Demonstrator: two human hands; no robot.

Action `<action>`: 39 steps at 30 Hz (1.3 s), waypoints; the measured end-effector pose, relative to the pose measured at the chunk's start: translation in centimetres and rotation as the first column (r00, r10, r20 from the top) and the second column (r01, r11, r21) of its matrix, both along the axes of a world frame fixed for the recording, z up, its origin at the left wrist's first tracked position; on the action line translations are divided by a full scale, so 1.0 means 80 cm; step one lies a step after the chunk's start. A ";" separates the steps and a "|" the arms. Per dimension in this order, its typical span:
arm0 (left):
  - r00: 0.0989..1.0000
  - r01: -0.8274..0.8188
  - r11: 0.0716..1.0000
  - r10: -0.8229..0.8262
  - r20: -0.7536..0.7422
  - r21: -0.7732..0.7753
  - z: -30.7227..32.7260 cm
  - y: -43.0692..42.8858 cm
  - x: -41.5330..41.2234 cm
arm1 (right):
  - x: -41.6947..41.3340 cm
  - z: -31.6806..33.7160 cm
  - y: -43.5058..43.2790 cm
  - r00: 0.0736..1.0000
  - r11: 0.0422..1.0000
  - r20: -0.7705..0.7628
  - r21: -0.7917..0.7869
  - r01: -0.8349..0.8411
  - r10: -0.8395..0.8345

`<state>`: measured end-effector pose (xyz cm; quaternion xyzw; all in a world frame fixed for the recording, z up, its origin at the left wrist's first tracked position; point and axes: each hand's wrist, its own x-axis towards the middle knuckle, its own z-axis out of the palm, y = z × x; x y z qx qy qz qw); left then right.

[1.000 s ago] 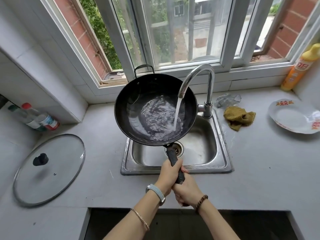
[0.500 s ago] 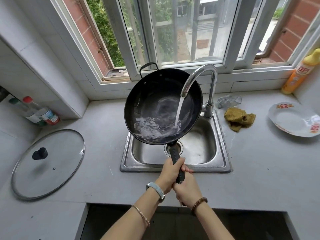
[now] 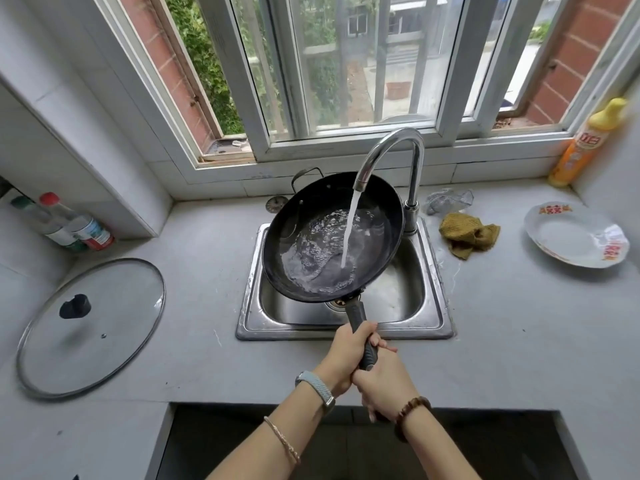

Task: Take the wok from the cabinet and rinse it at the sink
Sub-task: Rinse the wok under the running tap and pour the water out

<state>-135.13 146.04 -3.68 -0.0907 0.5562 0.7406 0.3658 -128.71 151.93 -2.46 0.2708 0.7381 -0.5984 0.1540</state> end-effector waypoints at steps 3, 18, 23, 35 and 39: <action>0.998 0.040 0.996 -0.043 -0.049 -0.074 0.002 -0.016 0.004 | 0.007 0.002 -0.015 1.000 0.997 -0.016 -0.080 0.007 -0.008; 0.996 -0.007 0.995 -0.002 -0.092 -0.096 0.027 -0.042 0.002 | 0.002 0.015 -0.043 0.999 0.999 -0.036 0.020 -0.038 0.039; 0.996 0.013 0.976 -0.032 -0.082 -0.217 0.035 -0.040 0.004 | 0.003 0.020 -0.041 1.000 0.993 -0.017 -0.121 0.002 -0.005; 0.980 -0.054 0.855 -0.053 -0.190 -0.516 0.052 -0.083 0.003 | 0.003 0.036 -0.073 0.999 0.777 0.038 -0.630 0.018 0.008; 0.962 -0.051 0.795 -0.123 -0.244 -0.605 0.067 -0.098 0.000 | -0.001 0.040 -0.090 0.997 0.674 0.078 -0.735 0.075 -0.026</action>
